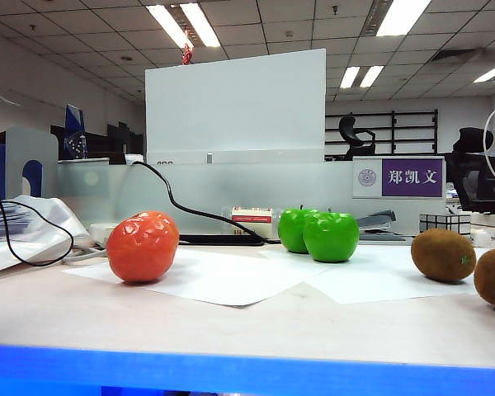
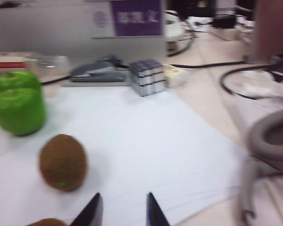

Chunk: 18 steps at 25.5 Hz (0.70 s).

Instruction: Put the same fruits together.

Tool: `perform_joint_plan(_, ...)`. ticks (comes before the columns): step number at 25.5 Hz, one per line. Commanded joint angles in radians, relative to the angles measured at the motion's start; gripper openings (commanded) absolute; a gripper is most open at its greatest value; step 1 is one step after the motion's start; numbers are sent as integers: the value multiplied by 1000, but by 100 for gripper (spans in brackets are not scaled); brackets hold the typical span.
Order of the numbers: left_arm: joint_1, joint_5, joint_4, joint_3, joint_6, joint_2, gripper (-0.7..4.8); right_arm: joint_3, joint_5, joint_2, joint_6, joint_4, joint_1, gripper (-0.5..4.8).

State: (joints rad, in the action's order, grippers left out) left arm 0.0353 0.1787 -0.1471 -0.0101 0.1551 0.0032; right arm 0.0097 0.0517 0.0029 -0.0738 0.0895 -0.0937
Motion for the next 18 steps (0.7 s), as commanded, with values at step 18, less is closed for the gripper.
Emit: perform_joint_plan(18,1,2,-13,0,2,-1,-4,-2,42,-1,-4,-6,0,102)
